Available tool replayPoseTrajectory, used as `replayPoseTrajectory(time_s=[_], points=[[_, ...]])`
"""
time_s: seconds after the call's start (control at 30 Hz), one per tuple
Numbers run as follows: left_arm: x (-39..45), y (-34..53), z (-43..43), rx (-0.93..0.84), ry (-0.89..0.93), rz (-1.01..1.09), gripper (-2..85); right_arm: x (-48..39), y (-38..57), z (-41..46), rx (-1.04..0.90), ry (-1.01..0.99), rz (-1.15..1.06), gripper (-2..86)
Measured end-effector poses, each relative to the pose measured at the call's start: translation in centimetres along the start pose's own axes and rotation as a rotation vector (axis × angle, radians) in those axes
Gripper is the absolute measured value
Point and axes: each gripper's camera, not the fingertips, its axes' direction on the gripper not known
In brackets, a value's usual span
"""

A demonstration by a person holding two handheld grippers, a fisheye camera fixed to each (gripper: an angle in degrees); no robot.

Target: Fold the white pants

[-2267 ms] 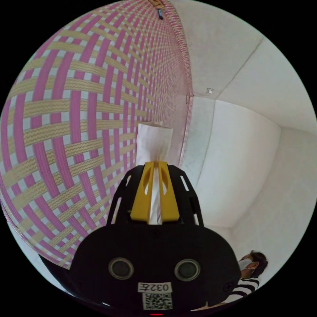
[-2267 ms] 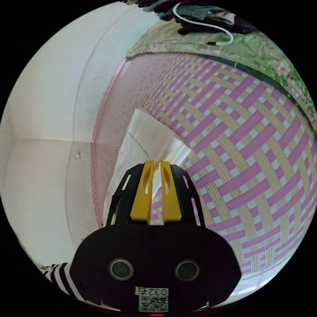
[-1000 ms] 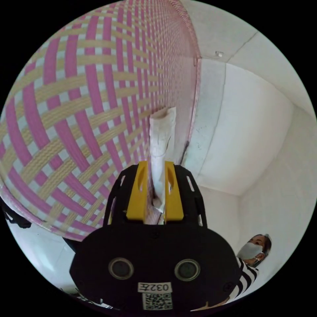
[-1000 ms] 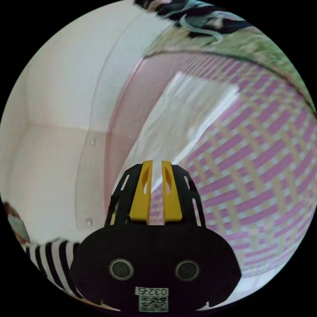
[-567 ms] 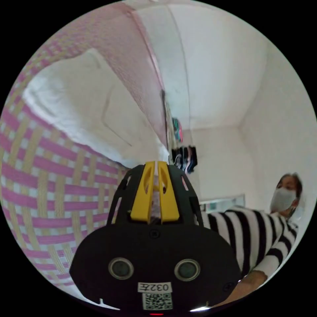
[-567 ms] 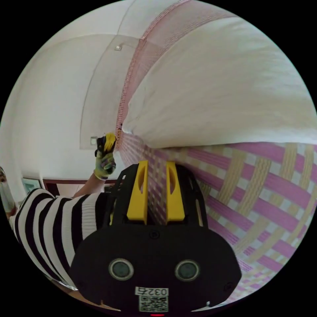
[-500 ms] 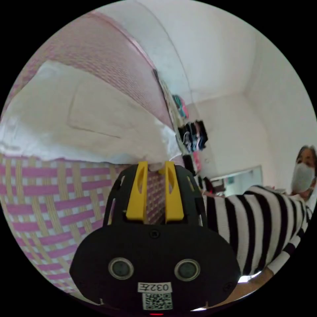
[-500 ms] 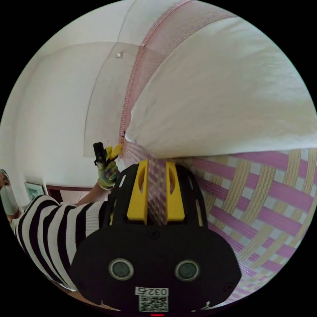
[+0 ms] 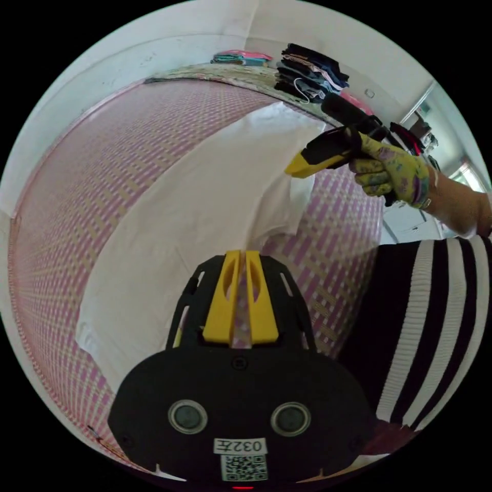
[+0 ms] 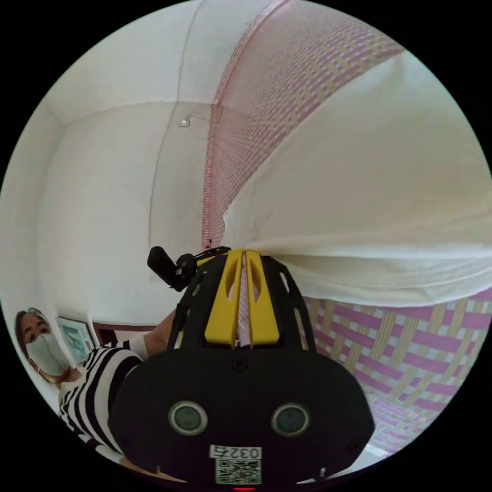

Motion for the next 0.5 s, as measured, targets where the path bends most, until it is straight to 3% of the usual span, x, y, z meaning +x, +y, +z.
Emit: replayPoseTrajectory(time_s=[0.13,0.5], points=[[-5.2,-1.7,1.7,-0.054,0.200,-0.071,-0.9,1.6,-0.6,1.8,0.029,-0.020,-0.055,6.1],[-12.8,-3.3,5.2,-0.034,0.516,-0.246,-1.0,0.8,3.8,13.2,-0.065,0.453,-0.455,6.9]])
